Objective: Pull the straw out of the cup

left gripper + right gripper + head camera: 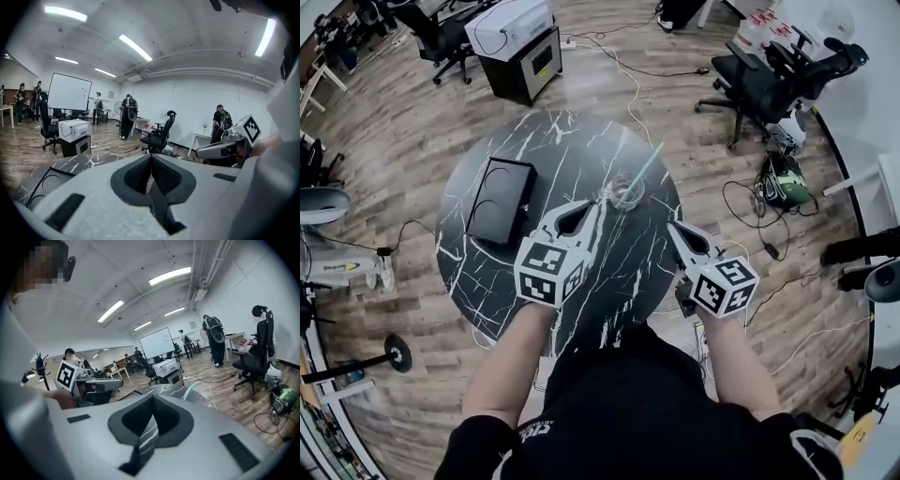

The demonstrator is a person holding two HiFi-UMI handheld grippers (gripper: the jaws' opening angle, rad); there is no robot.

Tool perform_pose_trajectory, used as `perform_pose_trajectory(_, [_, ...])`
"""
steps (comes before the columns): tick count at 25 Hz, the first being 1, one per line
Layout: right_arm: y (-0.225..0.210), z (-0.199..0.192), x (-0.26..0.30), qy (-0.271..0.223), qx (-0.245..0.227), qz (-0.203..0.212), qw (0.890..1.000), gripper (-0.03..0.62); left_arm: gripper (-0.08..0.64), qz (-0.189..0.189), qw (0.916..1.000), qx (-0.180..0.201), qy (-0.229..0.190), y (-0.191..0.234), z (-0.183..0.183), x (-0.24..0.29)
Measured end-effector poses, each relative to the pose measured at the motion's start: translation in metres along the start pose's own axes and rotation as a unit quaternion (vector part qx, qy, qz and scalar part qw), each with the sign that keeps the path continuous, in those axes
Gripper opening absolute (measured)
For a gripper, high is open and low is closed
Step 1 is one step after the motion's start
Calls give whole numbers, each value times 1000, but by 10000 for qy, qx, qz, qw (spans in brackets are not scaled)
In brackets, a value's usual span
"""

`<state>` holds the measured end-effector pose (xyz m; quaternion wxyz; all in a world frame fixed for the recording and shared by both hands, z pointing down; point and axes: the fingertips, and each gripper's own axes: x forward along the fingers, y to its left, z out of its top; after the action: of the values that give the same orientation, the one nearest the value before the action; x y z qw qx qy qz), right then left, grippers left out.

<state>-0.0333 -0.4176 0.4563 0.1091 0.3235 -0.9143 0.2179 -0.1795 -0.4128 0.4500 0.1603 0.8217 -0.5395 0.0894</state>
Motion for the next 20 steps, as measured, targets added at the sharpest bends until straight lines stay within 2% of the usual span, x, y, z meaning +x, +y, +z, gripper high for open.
perform_pose_trajectory(7, [-31,-13,18,131,214,158,9996,5,11,39,9996,31,267,2,-11,45])
perform_pose_trajectory(11, [-52,-18,25,167,339,123,9992,5,12,-24,9990,-88,429,2,-21,71])
perform_pose_trajectory(20, [-79,-39,35,292,557,19,9980,5,100,-355,9954,-103,880,0,-55,134])
